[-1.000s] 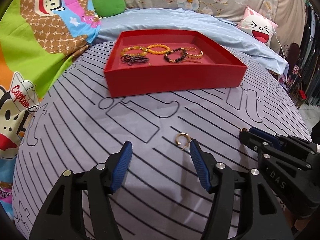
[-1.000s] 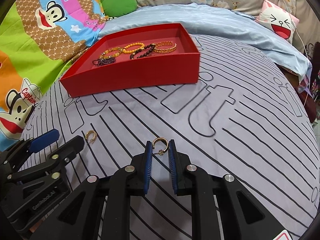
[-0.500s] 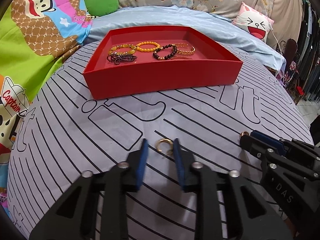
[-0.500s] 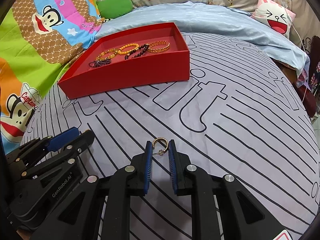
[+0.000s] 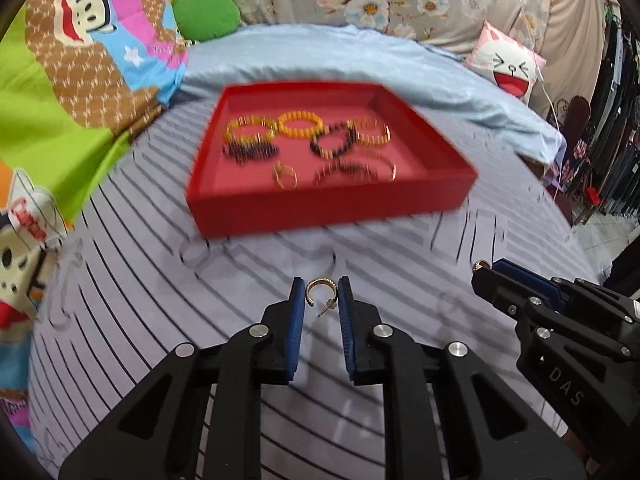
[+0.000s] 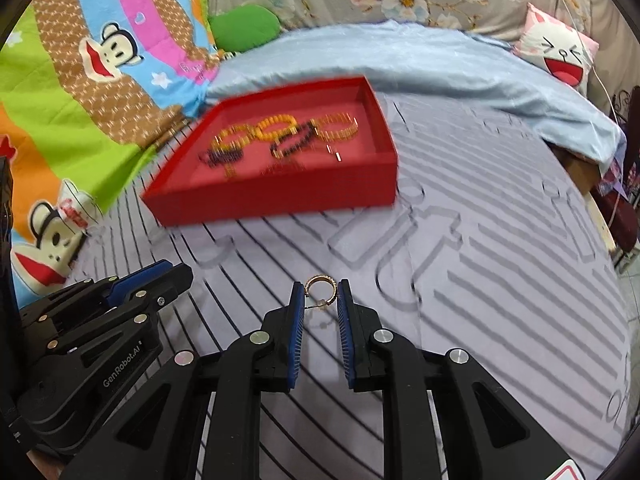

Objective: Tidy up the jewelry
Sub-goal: 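Carry both gold hoop earrings over the red tray with both tools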

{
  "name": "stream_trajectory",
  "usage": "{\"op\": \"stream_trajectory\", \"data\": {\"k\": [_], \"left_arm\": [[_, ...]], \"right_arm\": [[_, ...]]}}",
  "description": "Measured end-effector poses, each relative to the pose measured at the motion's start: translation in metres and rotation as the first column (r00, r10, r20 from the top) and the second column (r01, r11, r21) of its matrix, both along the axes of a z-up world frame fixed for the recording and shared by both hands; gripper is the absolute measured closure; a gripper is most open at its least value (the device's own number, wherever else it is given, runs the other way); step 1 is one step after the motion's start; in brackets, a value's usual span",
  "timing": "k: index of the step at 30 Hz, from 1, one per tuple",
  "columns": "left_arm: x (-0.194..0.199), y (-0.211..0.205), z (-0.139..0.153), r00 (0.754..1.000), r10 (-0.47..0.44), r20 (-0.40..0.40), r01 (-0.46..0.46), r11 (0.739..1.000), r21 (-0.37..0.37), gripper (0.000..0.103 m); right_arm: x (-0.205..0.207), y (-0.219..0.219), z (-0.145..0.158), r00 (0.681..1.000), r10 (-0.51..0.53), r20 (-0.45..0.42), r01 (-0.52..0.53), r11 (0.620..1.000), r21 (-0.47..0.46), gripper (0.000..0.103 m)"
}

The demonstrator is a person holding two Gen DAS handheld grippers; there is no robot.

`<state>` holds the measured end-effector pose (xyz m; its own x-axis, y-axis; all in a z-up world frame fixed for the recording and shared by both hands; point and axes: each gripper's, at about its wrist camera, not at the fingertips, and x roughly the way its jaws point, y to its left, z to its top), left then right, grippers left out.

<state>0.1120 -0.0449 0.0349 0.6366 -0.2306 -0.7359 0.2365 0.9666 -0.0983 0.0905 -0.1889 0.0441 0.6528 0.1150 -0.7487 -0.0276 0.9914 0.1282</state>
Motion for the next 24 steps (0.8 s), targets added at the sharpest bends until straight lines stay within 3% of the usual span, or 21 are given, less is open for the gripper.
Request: {"op": "stream_trajectory", "data": {"k": [8, 12, 24], "left_arm": [[0.051, 0.001, 0.047, 0.996, 0.025, 0.088, -0.025, 1.0, -0.004, 0.086], [0.083, -0.001, 0.055, 0.994, 0.038, 0.103, -0.04, 0.999, 0.011, 0.086], [0.148, -0.009, 0.026, 0.997, 0.06, 0.052, -0.062, 0.997, 0.042, 0.086]], "right_arm": [[0.053, 0.001, 0.041, 0.997, 0.034, 0.068, -0.037, 0.999, 0.035, 0.087], [0.087, 0.005, 0.05, 0.996, 0.034, 0.082, -0.036, 0.999, 0.023, 0.087], [0.168, 0.003, 0.018, 1.0, 0.009, 0.009, -0.009, 1.0, 0.023, 0.087]]}}
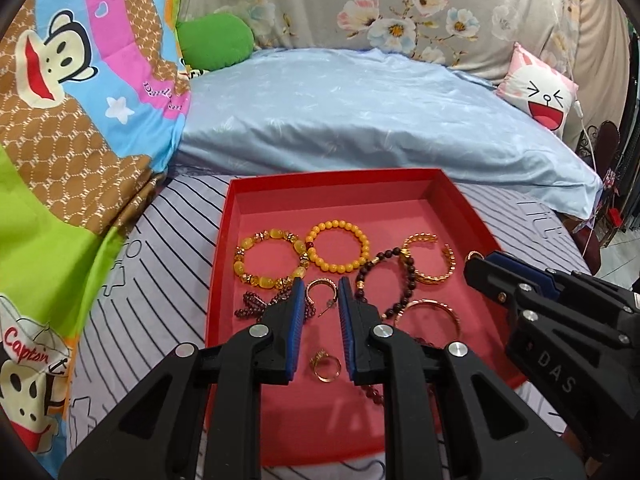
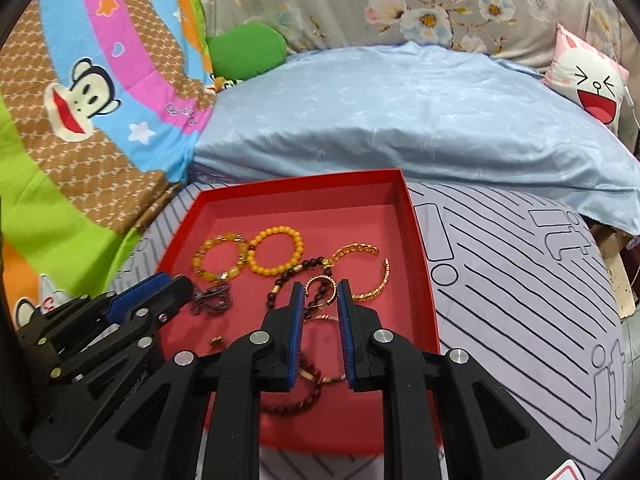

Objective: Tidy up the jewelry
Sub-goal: 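Carry both gold hoop earrings over the red tray with both tools, then open both tools to drop the hoop earrings into the red tray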

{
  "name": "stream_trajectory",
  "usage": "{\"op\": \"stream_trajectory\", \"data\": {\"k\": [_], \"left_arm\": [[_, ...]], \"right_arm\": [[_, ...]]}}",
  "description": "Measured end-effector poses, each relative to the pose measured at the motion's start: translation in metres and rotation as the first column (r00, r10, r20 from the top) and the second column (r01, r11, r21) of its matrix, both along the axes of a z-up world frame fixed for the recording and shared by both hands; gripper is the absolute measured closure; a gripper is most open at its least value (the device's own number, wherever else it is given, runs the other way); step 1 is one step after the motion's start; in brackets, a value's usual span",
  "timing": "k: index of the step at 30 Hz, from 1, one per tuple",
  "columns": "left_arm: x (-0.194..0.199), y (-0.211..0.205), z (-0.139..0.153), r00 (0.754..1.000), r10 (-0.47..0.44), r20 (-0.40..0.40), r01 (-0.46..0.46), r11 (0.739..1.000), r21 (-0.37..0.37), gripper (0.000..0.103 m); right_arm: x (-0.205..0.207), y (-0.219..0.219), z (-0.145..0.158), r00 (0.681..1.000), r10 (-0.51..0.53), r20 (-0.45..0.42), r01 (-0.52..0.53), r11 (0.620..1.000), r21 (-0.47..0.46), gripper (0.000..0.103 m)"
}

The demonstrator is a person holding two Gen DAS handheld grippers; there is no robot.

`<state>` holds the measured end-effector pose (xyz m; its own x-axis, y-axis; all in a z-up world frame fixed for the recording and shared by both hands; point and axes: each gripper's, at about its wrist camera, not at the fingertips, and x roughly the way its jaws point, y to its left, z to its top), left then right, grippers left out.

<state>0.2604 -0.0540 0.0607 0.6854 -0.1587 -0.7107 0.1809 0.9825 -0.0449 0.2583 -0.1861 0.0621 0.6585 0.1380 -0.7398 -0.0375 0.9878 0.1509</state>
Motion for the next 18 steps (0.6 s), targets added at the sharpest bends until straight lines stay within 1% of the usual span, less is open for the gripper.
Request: {"op": "stream_trajectory", "data": {"k": [3, 9, 18], "left_arm": [[0.01, 0.0, -0.01, 1.0, 0.003, -0.017, -0.003, 1.0, 0.002, 0.086], [0.021, -0.001, -0.024, 0.999, 0.009, -0.039, -0.009, 1.0, 0.01, 0.086], [0.029, -0.001, -0.036, 0.998, 0.02, -0.058, -0.02, 1.0, 0.014, 0.086]], "right_arm": [[0.012, 0.0, -0.014, 1.0, -0.005, -0.026, 0.005, 1.0, -0.005, 0.087], [0.024, 0.0, -0.032, 0.998, -0.01, -0.058, 0.01, 1.0, -0.015, 0.087], [0.03, 0.002, -0.044, 0.997, -0.009, -0.078, 0.006, 0.999, -0.04, 0.087]]}}
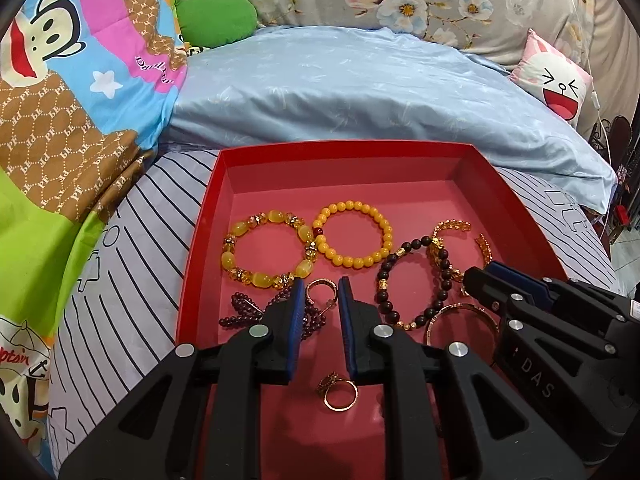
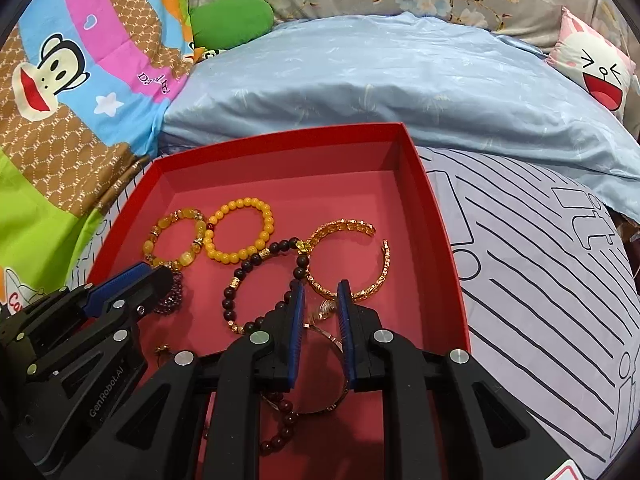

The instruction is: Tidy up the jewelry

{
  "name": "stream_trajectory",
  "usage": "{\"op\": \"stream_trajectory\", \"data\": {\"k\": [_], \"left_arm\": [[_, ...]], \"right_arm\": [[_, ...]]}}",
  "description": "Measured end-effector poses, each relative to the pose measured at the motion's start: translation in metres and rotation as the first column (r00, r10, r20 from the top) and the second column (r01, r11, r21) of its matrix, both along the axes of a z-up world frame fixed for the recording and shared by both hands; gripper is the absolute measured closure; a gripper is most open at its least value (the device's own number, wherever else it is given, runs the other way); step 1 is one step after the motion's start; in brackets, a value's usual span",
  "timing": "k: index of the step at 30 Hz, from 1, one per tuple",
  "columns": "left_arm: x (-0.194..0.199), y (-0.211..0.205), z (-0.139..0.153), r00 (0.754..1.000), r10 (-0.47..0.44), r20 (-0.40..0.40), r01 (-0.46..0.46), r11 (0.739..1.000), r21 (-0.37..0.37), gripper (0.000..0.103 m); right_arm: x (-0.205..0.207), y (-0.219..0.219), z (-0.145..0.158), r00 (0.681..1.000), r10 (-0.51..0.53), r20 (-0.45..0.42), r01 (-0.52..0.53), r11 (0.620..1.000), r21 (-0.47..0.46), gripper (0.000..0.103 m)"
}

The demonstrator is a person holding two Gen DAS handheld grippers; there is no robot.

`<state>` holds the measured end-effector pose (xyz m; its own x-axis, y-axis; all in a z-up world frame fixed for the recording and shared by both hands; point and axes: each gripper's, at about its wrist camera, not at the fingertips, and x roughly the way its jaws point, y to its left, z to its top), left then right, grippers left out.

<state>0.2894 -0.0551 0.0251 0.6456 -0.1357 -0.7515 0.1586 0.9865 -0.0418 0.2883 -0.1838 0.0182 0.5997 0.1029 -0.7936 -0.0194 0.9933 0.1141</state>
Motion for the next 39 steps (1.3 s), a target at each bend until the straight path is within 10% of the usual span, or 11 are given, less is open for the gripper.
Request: {"op": "stream_trajectory", "data": {"k": [9, 14, 39], "left_arm": [[-0.002, -0.001, 0.002, 1.0, 0.012, 0.007, -0.012, 1.0, 0.015, 0.083], [-0.008, -0.002, 0.011, 0.999, 0.021, 0.029, -0.022, 1.0, 0.019, 0.062], [-0.092, 0.014, 0.032, 0.998, 0.042, 0.053, -0.043, 0.999, 0.019, 0.048]], "right_arm": [[-0.003, 0.003, 0.005, 1.0, -0.003, 0.021, 0.004, 1.0, -0.02, 0.082], [-0.012, 0.004, 0.017, 0.999, -0.005, 0.05, 0.006, 1.0, -0.024, 0.068], [-0.11, 0.011, 0.044, 0.994, -0.033, 0.105, 0.039, 0.998, -0.058, 0.059]]}}
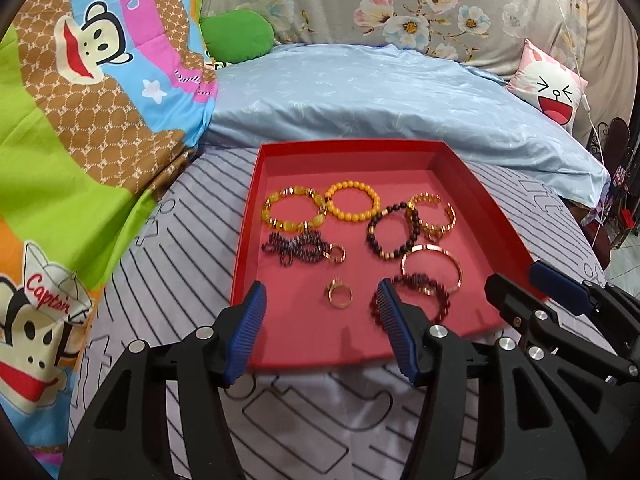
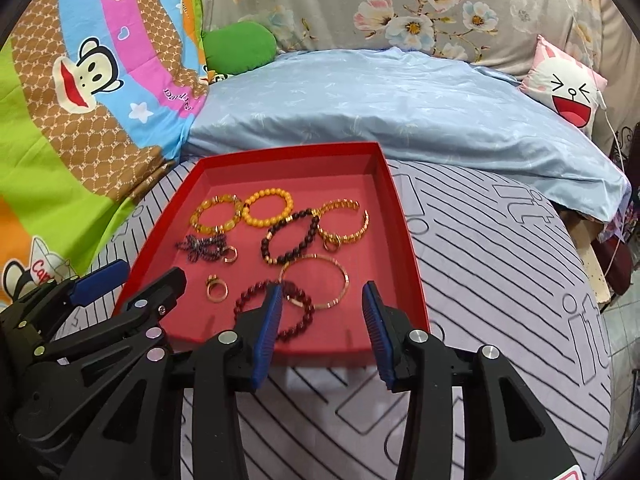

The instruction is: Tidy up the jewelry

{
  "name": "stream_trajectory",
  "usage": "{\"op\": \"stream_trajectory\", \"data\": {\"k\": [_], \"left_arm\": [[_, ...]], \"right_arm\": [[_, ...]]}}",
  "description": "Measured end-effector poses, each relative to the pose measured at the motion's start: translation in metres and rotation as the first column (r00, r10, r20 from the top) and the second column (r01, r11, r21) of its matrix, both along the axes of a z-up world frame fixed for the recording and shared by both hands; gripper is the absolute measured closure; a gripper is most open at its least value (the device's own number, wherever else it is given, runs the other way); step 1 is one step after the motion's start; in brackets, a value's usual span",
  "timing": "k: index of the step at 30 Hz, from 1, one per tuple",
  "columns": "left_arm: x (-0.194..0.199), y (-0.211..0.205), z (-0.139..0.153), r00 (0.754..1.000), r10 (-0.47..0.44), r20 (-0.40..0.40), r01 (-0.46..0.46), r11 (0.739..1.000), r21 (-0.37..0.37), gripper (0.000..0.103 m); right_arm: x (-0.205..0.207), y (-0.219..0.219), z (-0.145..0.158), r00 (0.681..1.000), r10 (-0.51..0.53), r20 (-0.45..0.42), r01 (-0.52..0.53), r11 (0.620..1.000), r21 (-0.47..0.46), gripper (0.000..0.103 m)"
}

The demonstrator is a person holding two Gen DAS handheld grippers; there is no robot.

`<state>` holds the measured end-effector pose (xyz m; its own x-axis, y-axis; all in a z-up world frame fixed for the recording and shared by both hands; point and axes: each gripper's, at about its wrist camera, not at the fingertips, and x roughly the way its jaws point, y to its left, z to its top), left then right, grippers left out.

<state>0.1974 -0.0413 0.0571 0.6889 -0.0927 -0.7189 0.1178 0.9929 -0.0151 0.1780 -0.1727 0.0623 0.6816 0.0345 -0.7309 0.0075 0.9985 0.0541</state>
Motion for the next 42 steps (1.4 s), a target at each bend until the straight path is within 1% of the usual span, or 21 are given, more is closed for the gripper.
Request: {"op": "stream_trajectory", "data": {"k": [5, 7, 10, 12, 15, 17, 18, 20, 21, 22, 23, 24, 26, 29, 32, 36, 39, 42], "left_arm": [[-0.014, 0.002, -0.006, 1.0, 0.005, -0.011, -0.005, 1.0, -0.004, 0.048], [-0.02, 0.003, -0.009, 1.0, 0.012, -0.014, -0.012, 1.0, -0.008, 0.046], [-0.026, 0.007, -0.012, 1.0, 0.029, -0.013, -0.029, 0.999, -0.013, 0.041], [-0.03, 0.008, -0.013, 0.999, 0.032, -0.009, -0.032, 0.999, -0.012, 0.039], [-0.032, 0.009, -0.014, 0.999, 0.038, -0.007, -0.038, 0.999, -0.005, 0.037], [-0.034, 0.01, -0.015, 0.999, 0.05, -0.001, -0.05, 0.999, 0.0, 0.032], [-0.035, 0.011, -0.015, 0.998, 0.055, 0.002, -0.055, 0.998, 0.001, 0.03], [-0.035, 0.013, -0.016, 0.998, 0.066, 0.004, -0.066, 0.998, 0.004, 0.022], [-0.035, 0.015, -0.016, 0.997, 0.075, 0.005, -0.075, 0.997, 0.004, 0.02], [-0.035, 0.017, -0.016, 0.996, 0.083, 0.006, -0.083, 0.997, 0.003, 0.015], [-0.034, 0.019, -0.016, 0.996, 0.091, 0.009, -0.091, 0.996, 0.002, 0.012], [-0.035, 0.02, -0.016, 0.995, 0.095, 0.012, -0.095, 0.996, 0.001, 0.011], [-0.035, 0.021, -0.017, 0.996, 0.089, 0.015, -0.089, 0.996, 0.0, 0.009], [-0.036, 0.019, -0.019, 0.996, 0.085, 0.02, -0.085, 0.996, 0.024, 0.009], [-0.035, 0.02, -0.021, 0.996, 0.083, 0.015, -0.084, 0.996, 0.027, 0.009], [-0.034, 0.022, -0.022, 0.996, 0.088, 0.01, -0.088, 0.996, 0.021, 0.008], [-0.033, 0.024, -0.022, 0.996, 0.091, 0.012, -0.091, 0.996, 0.024, 0.008], [-0.033, 0.025, -0.021, 0.996, 0.092, 0.014, -0.092, 0.995, 0.024, 0.008]], "right_arm": [[-0.014, 0.0, -0.006, 1.0, -0.003, -0.013, 0.003, 1.0, -0.012, 0.058], [-0.02, 0.001, -0.007, 1.0, -0.009, -0.013, 0.009, 1.0, -0.023, 0.055], [-0.028, 0.0, -0.009, 1.0, -0.02, -0.002, 0.02, 0.999, -0.034, 0.048], [-0.031, -0.002, -0.01, 1.0, -0.025, 0.001, 0.025, 0.999, -0.036, 0.045], [-0.034, -0.002, -0.012, 1.0, -0.028, -0.003, 0.028, 0.999, -0.037, 0.043], [-0.036, -0.004, -0.014, 0.999, -0.034, -0.001, 0.034, 0.999, -0.04, 0.041], [-0.037, -0.005, -0.014, 0.999, -0.04, 0.001, 0.04, 0.998, -0.042, 0.037], [-0.038, -0.007, -0.016, 0.999, -0.047, 0.001, 0.047, 0.998, -0.04, 0.032], [-0.038, -0.009, -0.016, 0.999, -0.051, 0.0, 0.051, 0.998, -0.036, 0.028], [-0.038, -0.011, -0.017, 0.998, -0.056, -0.002, 0.056, 0.998, -0.028, 0.025], [-0.038, -0.013, -0.018, 0.998, -0.059, -0.003, 0.059, 0.998, -0.019, 0.023], [-0.039, -0.015, -0.018, 0.998, -0.062, -0.003, 0.062, 0.998, -0.016, 0.019], [-0.039, -0.016, -0.02, 0.998, -0.066, -0.002, 0.066, 0.998, -0.022, 0.019], [-0.04, -0.011, -0.019, 0.998, -0.067, 0.012, 0.068, 0.995, -0.068, 0.019], [-0.042, -0.007, -0.019, 0.998, -0.063, 0.028, 0.065, 0.992, -0.11, 0.019], [-0.042, -0.008, -0.019, 0.998, -0.057, 0.023, 0.059, 0.994, -0.093, 0.018], [-0.039, -0.009, -0.022, 0.998, -0.055, -0.004, 0.055, 0.997, -0.063, 0.018], [-0.039, -0.008, -0.021, 0.998, -0.058, 0.011, 0.059, 0.996, -0.066, 0.016]]}}
